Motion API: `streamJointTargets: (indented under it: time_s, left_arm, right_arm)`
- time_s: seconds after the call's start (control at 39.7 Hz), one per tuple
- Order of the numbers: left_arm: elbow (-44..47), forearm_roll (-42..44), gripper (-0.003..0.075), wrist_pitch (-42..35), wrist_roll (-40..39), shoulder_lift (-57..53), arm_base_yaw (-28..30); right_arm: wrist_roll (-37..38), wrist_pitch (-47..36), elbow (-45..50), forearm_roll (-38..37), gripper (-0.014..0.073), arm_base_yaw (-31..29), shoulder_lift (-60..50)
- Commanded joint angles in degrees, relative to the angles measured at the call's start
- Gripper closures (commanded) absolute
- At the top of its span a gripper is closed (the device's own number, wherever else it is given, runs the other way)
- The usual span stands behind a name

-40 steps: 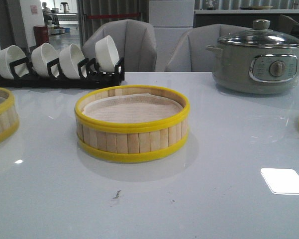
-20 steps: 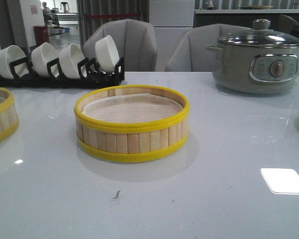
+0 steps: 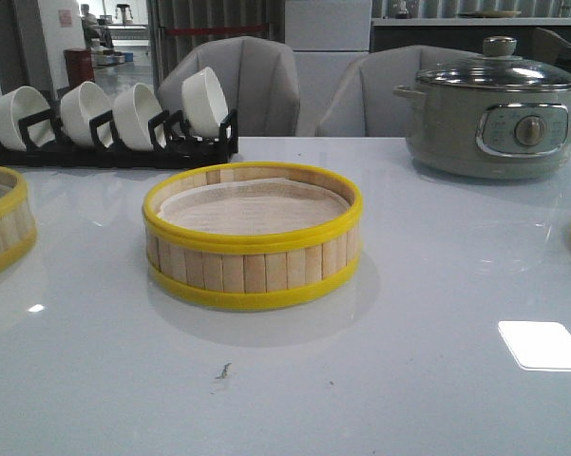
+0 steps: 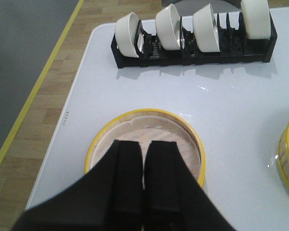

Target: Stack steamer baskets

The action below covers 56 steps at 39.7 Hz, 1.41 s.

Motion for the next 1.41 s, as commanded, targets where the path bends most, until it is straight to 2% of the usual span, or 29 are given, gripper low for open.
streamJointTargets:
  time_s: [0.0,0.35,0.65,0.91,0.96,1.13,1.23,1.38]
  left_arm:
    - [-2.1,-0.2,0.0636,-4.8,0.0,-0.6,-0.4]
    - [-2.1,-0.3,0.0636,-4.1,0.0,-0.4,-0.5]
    - [-2.1,0.0,0.0636,-4.2,0.0,-0.4,-3.9]
    - [-2.1,0.4,0.0636,-3.8,0.0,-0.4,-3.9]
    - [-2.1,0.4,0.0636,-3.8,0.0,-0.4,-3.9]
    - [-2.1,0.4,0.0636,-3.7,0.0,-0.4,-3.9]
    - [-2.1,0.4,0.0636,-3.7,0.0,-0.4,-3.9]
    - [-2.1,0.4,0.0636,-3.7,0.0,-0.4,-3.9]
  right_arm:
    - [-0.2,-5.2,-0.8,0.0,0.0526,0.0,-1.2]
    - [-0.2,-5.2,-0.8,0.0,0.0526,0.0,-1.2]
    - [-0.2,-6.3,-0.9,0.0,0.0526,0.0,-1.2]
    - [1.6,-17.7,-1.8,0.1,0.0526,0.0,-1.2]
    - [3.5,-14.5,-3.7,0.1,0.0526,0.0,-1.2]
    - [5.5,10.2,-17.4,0.1,0.0526,0.0,4.6]
    - [5.0,15.3,-25.7,0.1,0.0526,0.0,14.9]
    - [3.3,16.0,-37.3,0.1,0.0526,0.0,31.4]
